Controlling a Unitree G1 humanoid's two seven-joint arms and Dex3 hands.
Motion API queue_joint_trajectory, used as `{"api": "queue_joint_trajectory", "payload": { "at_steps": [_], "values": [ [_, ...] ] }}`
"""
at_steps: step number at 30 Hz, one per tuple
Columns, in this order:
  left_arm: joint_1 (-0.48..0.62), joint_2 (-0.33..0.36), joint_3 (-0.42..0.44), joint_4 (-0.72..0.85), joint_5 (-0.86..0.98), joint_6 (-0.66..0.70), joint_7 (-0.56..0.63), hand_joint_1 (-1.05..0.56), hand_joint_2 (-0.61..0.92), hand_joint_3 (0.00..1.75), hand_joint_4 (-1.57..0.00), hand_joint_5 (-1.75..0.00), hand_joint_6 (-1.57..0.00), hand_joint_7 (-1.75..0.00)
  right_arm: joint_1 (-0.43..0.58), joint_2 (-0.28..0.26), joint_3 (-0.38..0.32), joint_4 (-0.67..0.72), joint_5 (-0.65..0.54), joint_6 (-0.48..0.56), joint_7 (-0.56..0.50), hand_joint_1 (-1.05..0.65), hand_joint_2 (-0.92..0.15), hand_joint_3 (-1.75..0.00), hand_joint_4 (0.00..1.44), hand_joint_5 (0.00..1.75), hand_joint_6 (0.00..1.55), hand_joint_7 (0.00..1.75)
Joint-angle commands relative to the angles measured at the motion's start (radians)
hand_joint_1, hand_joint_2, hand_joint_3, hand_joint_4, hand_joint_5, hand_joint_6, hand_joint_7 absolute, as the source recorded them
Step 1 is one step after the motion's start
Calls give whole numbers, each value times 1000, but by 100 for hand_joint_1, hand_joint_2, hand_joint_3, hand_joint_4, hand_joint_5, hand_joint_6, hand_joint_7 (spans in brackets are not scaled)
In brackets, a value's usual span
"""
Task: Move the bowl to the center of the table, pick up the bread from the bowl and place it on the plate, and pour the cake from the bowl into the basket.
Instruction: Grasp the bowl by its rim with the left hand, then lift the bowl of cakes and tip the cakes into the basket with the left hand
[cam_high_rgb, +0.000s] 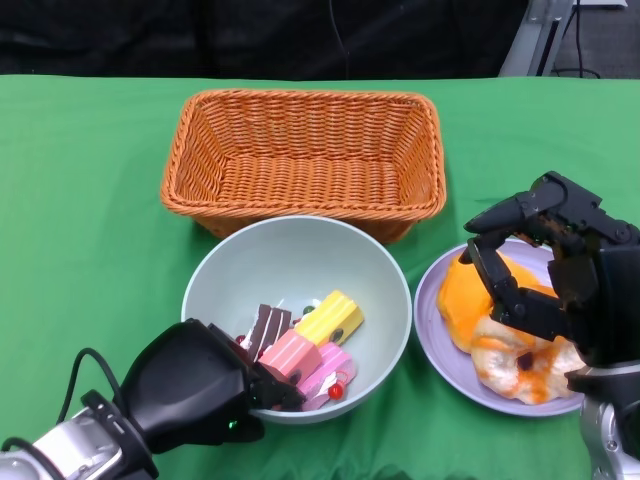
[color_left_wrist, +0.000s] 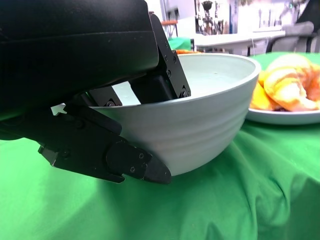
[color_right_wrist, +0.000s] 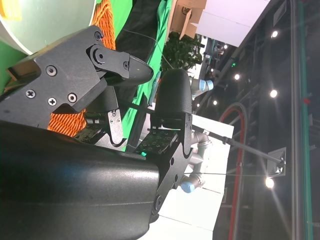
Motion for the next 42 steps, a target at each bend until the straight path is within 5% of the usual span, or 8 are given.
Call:
{"api": "queue_joint_trajectory", "payload": {
  "at_steps": [1,6,9,14,25,35,39,42],
  "values": [
    [-35,8,-31,69,27,14,34,-25,84,0,-103,-74,-126,-2,11,0,-1,-25,11,1,-5,-18,-54,-85,71,136,73,109],
    [-67,2,-62,151,16,2,90,-20,87,0,-79,-136,-131,-10,8,-6,2,-21,16,-6,1,-19,-52,-87,72,138,73,111],
    [-82,-4,-68,199,-3,-22,131,-19,89,0,-69,-160,-87,-99,12,-4,2,-27,20,2,1,-19,-53,-85,71,137,72,111],
    [-113,-12,-72,283,-24,-109,265,-15,92,2,-65,-174,-64,-148,9,-4,3,-20,27,-1,6,-18,-53,-85,71,139,72,112],
    [-142,7,-66,367,-41,-298,419,-13,92,12,-69,-163,-69,-132,8,-5,-1,-13,-10,5,-26,-19,-55,-83,71,136,73,110],
    [-114,44,-20,331,-75,-369,435,-7,92,23,-68,-171,-66,-141,6,-5,-2,-3,-10,11,-33,-19,-56,-81,71,136,73,110],
    [-105,57,7,307,-76,-404,472,-1,62,77,-72,-169,-65,-148,4,-4,-1,3,-3,13,-32,-17,-56,-81,71,137,72,110],
    [-95,62,30,281,-75,-416,484,-2,56,92,-71,-174,-65,-151,4,-2,3,1,4,20,-28,-17,-56,-82,71,138,73,110]
  ]
}}
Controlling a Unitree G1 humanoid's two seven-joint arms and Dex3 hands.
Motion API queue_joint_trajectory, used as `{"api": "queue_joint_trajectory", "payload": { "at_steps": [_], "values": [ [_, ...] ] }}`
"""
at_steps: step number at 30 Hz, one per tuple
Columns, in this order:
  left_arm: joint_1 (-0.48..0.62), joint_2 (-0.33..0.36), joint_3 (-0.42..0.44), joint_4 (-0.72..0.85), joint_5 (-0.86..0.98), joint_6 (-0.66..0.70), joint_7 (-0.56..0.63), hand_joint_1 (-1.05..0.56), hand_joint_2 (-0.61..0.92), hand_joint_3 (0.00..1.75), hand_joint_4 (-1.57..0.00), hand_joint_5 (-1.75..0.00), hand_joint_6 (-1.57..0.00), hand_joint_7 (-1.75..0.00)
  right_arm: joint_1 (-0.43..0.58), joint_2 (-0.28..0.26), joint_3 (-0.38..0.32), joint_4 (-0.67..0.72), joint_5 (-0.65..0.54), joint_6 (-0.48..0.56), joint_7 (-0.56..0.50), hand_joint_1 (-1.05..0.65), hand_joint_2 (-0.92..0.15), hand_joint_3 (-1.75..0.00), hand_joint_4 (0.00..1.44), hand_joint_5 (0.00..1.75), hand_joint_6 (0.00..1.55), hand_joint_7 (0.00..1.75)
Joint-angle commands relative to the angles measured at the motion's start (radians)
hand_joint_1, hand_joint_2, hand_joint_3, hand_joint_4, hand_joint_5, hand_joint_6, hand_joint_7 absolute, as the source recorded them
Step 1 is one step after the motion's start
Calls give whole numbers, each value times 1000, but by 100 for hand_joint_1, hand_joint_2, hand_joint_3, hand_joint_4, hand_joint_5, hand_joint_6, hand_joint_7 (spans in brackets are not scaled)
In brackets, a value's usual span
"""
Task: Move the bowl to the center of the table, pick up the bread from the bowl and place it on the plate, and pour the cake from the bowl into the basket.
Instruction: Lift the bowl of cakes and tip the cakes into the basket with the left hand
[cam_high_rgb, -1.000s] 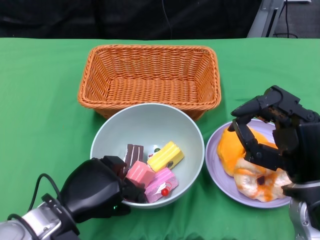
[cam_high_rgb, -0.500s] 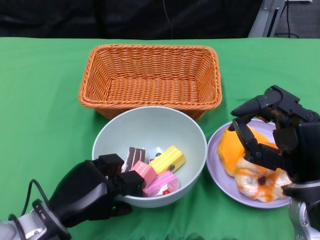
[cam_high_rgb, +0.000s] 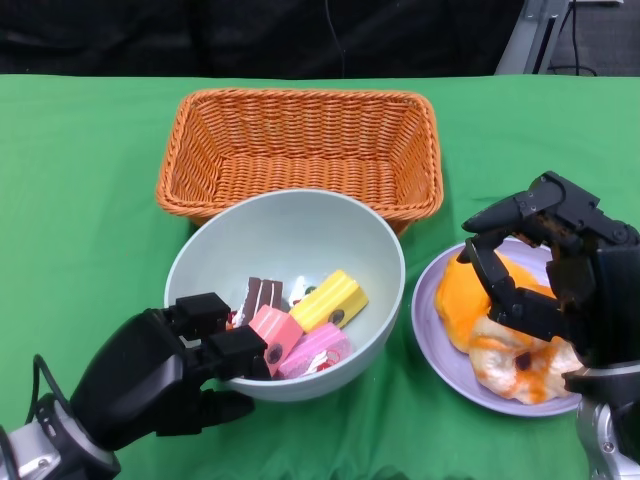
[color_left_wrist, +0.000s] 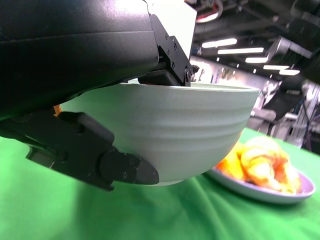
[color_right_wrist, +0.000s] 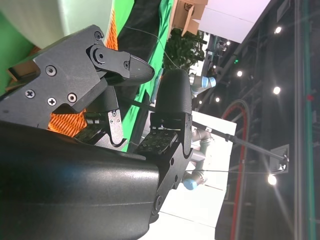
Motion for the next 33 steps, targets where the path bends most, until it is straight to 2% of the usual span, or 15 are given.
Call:
{"api": "queue_joint_trajectory", "payload": {
  "at_steps": [1,5,9,13,14,16,19,22,28,33],
  "values": [
    [9,28,41,-41,-30,-23,43,-2,57,94,-71,-174,-65,-152,2,-1,-5,1,16,9,0,-17,-56,-82,71,139,73,110],
    [13,26,76,-56,-70,-56,22,-4,54,107,-71,-174,-65,-154,0,-1,0,12,25,6,10,-16,-55,-83,70,140,72,111],
    [-13,19,115,-41,-166,-85,-50,-3,56,105,-74,-164,-74,-135,7,6,26,44,45,5,48,-14,-53,-87,70,144,73,112],
    [-57,0,153,-3,-257,-96,-125,-2,57,112,-70,-173,-80,-126,20,20,60,114,23,-51,78,-16,-53,-84,75,142,75,110],
    [-67,-7,163,8,-283,-94,-147,-2,56,113,-69,-174,-81,-125,23,22,68,125,22,-60,86,-16,-53,-85,75,141,76,111],
    [-82,-23,182,20,-339,-82,-203,-2,57,114,-70,-174,-75,-139,26,22,74,138,28,-71,99,-19,-53,-85,74,140,74,115],
    [-111,-45,204,31,-400,-68,-275,-1,57,114,-68,-175,-71,-147,35,18,77,126,32,-56,106,-21,-56,-81,72,143,70,120],
    [-143,-66,222,47,-439,-73,-332,-2,58,113,-69,-175,-73,-142,47,18,87,108,51,-29,129,-19,-59,-78,70,147,69,121],
    [-203,-93,243,78,-469,-87,-410,-1,56,112,-69,-169,-77,-134,56,23,102,111,53,-12,157,-18,-58,-78,70,151,69,122],
    [-263,-115,252,113,-483,-83,-469,-4,56,110,-72,-161,-78,-130,72,30,123,122,1,-12,144,-22,-58,-78,70,152,69,122]
  ]
}}
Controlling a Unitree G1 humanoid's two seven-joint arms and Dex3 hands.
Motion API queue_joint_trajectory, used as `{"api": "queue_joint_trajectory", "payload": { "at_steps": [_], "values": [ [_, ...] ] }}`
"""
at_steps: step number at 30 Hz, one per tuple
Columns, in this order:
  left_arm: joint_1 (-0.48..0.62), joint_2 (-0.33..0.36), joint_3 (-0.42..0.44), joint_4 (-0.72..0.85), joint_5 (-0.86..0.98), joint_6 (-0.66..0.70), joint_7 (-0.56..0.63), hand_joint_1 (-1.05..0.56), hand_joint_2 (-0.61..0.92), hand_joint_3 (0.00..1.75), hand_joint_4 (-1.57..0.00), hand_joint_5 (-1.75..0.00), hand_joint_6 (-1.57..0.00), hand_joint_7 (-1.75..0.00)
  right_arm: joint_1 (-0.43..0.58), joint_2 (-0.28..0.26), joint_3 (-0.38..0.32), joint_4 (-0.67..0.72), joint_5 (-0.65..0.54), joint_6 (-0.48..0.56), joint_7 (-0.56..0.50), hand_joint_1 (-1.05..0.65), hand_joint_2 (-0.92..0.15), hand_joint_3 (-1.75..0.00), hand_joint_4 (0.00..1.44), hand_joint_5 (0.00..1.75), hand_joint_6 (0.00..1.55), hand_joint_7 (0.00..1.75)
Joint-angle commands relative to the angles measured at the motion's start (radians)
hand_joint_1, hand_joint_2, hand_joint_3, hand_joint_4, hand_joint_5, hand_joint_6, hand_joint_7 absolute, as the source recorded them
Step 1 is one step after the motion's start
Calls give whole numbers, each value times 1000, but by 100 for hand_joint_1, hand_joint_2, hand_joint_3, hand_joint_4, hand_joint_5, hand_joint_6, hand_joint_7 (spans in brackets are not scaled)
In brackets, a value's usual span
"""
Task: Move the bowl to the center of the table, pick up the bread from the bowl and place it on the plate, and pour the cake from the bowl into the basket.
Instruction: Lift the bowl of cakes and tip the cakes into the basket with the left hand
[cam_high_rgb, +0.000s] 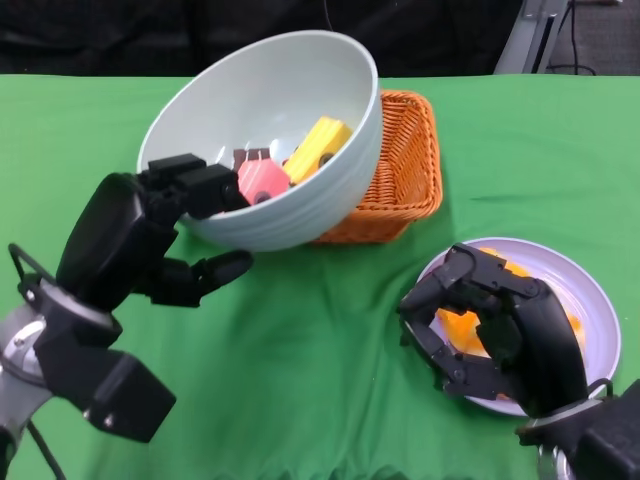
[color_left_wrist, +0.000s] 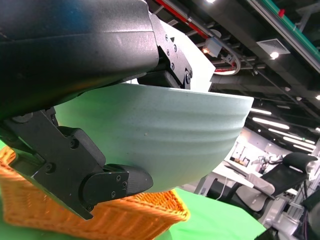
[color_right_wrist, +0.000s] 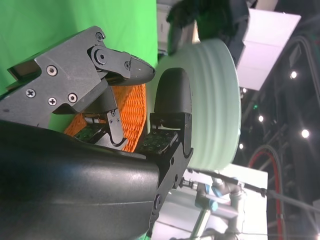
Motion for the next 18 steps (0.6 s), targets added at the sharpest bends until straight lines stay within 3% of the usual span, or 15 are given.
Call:
{"api": "queue_joint_trajectory", "payload": {
  "at_steps": [1,9,18],
  "values": [
    [-57,-8,21,23,-54,-7,-45,-4,55,110,-72,-161,-78,-131,22,-1,9,0,-16,2,-12,-22,-60,-75,71,152,70,122],
    [-138,-84,22,136,-278,-7,-317,-3,58,109,-64,-174,-66,-149,31,12,27,21,-31,-7,-18,-19,-62,-72,71,151,69,122],
    [-235,-188,72,244,-438,53,-569,-8,68,98,-67,-174,-61,-157,33,11,46,53,-22,-12,-6,-16,-60,-76,73,149,70,120]
  ]
}}
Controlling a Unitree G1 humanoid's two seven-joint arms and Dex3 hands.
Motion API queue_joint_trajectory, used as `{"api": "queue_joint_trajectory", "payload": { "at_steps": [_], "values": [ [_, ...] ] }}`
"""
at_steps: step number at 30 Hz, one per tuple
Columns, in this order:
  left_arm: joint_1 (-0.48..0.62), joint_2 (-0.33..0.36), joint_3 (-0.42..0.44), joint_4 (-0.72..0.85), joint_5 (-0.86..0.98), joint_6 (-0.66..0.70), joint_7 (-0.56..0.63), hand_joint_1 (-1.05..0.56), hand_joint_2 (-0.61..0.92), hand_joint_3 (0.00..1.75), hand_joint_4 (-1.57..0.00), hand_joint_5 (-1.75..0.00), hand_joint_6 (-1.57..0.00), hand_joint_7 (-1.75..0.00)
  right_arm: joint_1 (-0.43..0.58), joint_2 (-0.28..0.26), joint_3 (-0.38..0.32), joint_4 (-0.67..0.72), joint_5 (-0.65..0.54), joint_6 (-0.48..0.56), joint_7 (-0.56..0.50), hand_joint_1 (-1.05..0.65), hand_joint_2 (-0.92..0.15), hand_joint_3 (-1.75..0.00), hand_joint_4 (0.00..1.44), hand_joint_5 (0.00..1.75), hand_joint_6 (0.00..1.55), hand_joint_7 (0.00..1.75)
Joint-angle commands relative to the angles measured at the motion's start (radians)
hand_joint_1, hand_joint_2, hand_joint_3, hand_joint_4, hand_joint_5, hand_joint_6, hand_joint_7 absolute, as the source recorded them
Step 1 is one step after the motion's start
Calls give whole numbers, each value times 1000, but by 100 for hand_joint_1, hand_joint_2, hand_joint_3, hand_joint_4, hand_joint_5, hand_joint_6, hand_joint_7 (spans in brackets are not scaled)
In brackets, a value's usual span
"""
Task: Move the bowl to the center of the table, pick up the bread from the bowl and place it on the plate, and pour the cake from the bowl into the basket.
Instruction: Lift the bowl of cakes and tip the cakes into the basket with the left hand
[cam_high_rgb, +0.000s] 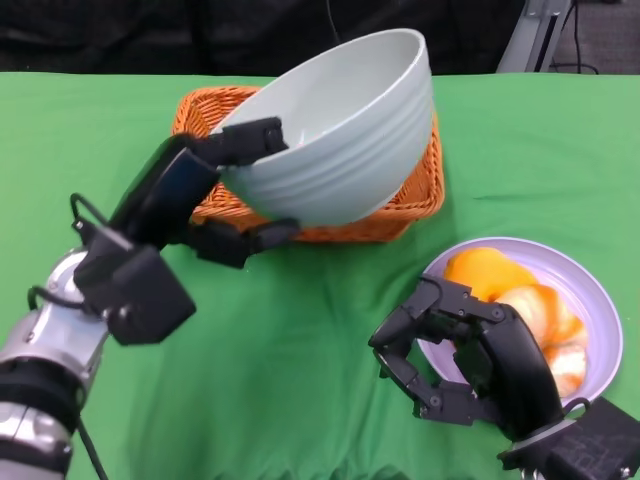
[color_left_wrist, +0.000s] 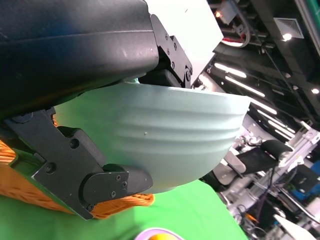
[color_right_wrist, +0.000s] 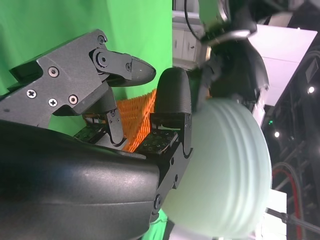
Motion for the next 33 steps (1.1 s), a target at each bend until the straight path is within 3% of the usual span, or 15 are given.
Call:
{"api": "queue_joint_trajectory", "payload": {
  "at_steps": [1,6,11,19,27,33],
  "values": [
    [-60,-20,33,32,-49,20,-61,-9,68,97,-67,-172,-62,-156,7,2,0,16,13,-9,4,-17,-60,-77,73,149,70,120],
    [-114,-55,54,74,-65,83,-130,-11,76,82,-73,-168,-65,-143,4,3,5,38,-7,-23,-7,-21,-59,-77,74,151,71,120],
    [-149,-95,93,106,-102,155,-205,-14,85,67,-73,-174,-64,-146,-3,3,11,69,-3,-37,5,-21,-59,-76,73,155,70,121],
    [-186,-136,140,133,-127,245,-259,-14,86,67,-72,-174,-63,-151,-19,6,12,123,-16,-78,0,-23,-59,-76,74,159,71,122],
    [-248,-222,283,173,-301,452,-398,-9,78,82,-74,-175,-70,-151,-23,7,13,137,-17,-83,6,-25,-59,-75,73,161,71,123],
    [-285,-230,342,198,-340,568,-428,-10,74,88,-72,-175,-70,-152,-25,10,12,147,-25,-97,1,-23,-58,-76,75,156,72,123]
  ]
}}
